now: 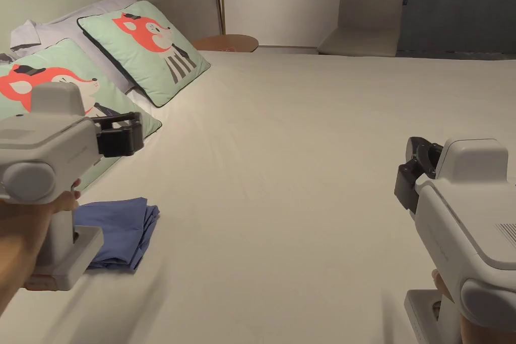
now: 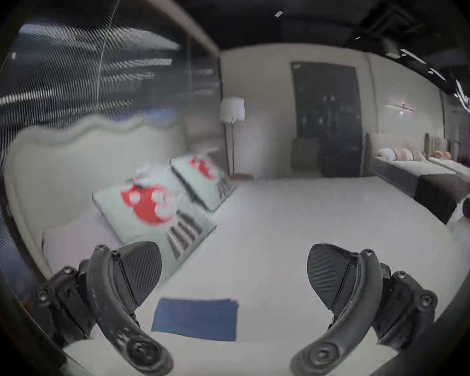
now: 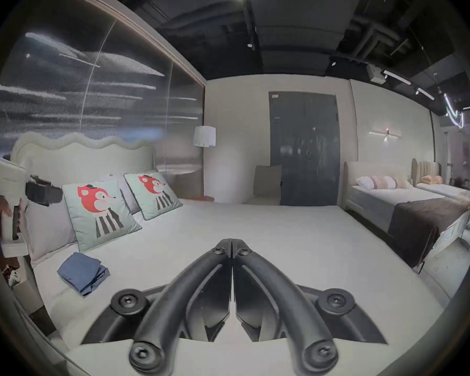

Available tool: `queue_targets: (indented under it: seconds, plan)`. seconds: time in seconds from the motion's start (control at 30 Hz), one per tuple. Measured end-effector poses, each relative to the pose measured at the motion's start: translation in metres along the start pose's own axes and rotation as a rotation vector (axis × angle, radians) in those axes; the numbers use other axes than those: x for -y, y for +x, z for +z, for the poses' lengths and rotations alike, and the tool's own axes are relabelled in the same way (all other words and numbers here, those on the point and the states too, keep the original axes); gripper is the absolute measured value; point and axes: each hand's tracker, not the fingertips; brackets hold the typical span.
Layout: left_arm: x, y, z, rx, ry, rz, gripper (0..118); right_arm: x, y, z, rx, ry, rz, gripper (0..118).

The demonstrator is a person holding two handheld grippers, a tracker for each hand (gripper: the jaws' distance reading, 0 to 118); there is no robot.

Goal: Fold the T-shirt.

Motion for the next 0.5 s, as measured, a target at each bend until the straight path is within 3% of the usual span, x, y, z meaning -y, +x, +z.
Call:
queue_targets:
  seconds: [0.17, 0.4, 0.5]
  plan:
    - [-0.005, 0.074, 0.042, 0.072, 0.163, 0.001, 107, -0.003, 0.025, 0.016, 0.061, 0.039, 0.023, 0]
    - [0.023, 0.151, 0.052, 0.106, 0.249, 0.005, 106, -0.001, 0.055, 0.039, 0.122, 0.075, 0.016, 0]
    - [0.035, 0.172, 0.054, 0.145, 0.271, 0.027, 99, 0.001, 0.060, 0.043, 0.141, 0.081, 0.021, 0]
